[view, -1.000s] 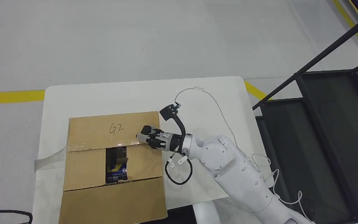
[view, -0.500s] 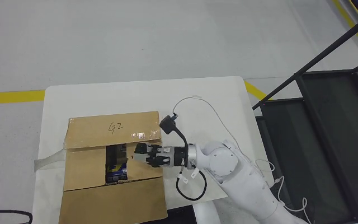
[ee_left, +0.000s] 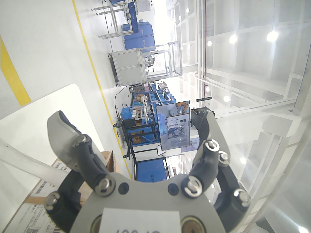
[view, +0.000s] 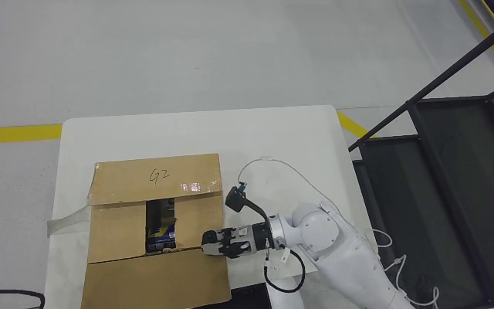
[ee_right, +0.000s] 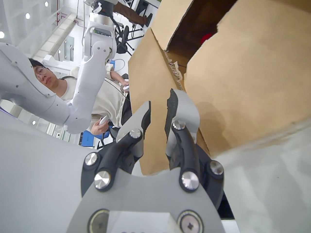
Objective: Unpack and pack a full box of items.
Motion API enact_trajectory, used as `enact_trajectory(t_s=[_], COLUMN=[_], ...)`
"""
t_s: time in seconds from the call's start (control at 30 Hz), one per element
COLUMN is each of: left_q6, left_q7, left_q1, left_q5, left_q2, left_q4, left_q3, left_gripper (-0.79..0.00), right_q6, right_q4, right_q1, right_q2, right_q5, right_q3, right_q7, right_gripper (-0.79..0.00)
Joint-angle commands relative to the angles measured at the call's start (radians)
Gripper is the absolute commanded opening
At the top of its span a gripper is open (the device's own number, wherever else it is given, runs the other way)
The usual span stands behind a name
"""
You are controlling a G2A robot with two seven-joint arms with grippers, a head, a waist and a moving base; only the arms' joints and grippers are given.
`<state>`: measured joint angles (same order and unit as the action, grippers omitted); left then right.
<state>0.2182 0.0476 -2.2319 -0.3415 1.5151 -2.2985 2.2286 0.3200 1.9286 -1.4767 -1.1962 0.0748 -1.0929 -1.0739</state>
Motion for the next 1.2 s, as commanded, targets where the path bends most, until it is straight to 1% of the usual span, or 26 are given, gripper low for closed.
enact_trajectory(t_s=[0.0, 0.13, 0.23, 0.37, 0.47, 0.53, 0.6, 0.73, 0.83, 1.03, 1.1, 1.17], left_q6=[0.000, 0.000, 0.000, 0.000, 0.000, 0.000, 0.000, 0.000, 0.000, 0.000, 0.000, 0.000], left_q7=[0.000, 0.000, 0.000, 0.000, 0.000, 0.000, 0.000, 0.000, 0.000, 0.000, 0.000, 0.000], left_q1=[0.000, 0.000, 0.000, 0.000, 0.000, 0.000, 0.000, 0.000, 0.000, 0.000, 0.000, 0.000], left_q5=[0.000, 0.000, 0.000, 0.000, 0.000, 0.000, 0.000, 0.000, 0.000, 0.000, 0.000, 0.000], left_q2=[0.000, 0.000, 0.000, 0.000, 0.000, 0.000, 0.000, 0.000, 0.000, 0.000, 0.000, 0.000], left_q4=[0.000, 0.000, 0.000, 0.000, 0.000, 0.000, 0.000, 0.000, 0.000, 0.000, 0.000, 0.000], left_q3=[0.000, 0.000, 0.000, 0.000, 0.000, 0.000, 0.000, 0.000, 0.000, 0.000, 0.000, 0.000], left_gripper=[0.000, 0.000, 0.000, 0.000, 0.000, 0.000, 0.000, 0.000, 0.000, 0.000, 0.000, 0.000], right_q6=[-0.017, -0.015, -0.019, -0.020, -0.021, -0.016, -0.009, 0.006, 0.013, 0.037, 0.048, 0.063], right_q4=[0.021, 0.065, 0.082, 0.091, 0.092, 0.081, 0.060, 0.014, -0.012, -0.033, -0.032, -0.030], right_q1=[-0.037, -0.108, -0.155, -0.194, -0.198, -0.183, -0.159, -0.103, -0.070, -0.038, -0.035, -0.034], right_q2=[0.013, 0.036, 0.050, 0.062, 0.068, 0.068, 0.067, 0.059, 0.056, 0.057, 0.059, 0.062], right_q5=[0.014, 0.007, -0.004, -0.027, -0.051, -0.068, -0.071, -0.083, -0.090, -0.094, -0.099, -0.107], right_q3=[-0.050, -0.127, -0.163, -0.189, -0.150, -0.112, -0.071, 0.014, 0.047, 0.067, 0.069, 0.067], right_q7=[-0.021, -0.069, -0.118, -0.147, -0.218, -0.246, -0.256, -0.248, -0.222, -0.171, -0.160, -0.152], right_gripper=[-0.542, -0.483, -0.422, -0.419, -0.397, -0.400, -0.422, -0.409, -0.394, -0.422, -0.456, -0.443])
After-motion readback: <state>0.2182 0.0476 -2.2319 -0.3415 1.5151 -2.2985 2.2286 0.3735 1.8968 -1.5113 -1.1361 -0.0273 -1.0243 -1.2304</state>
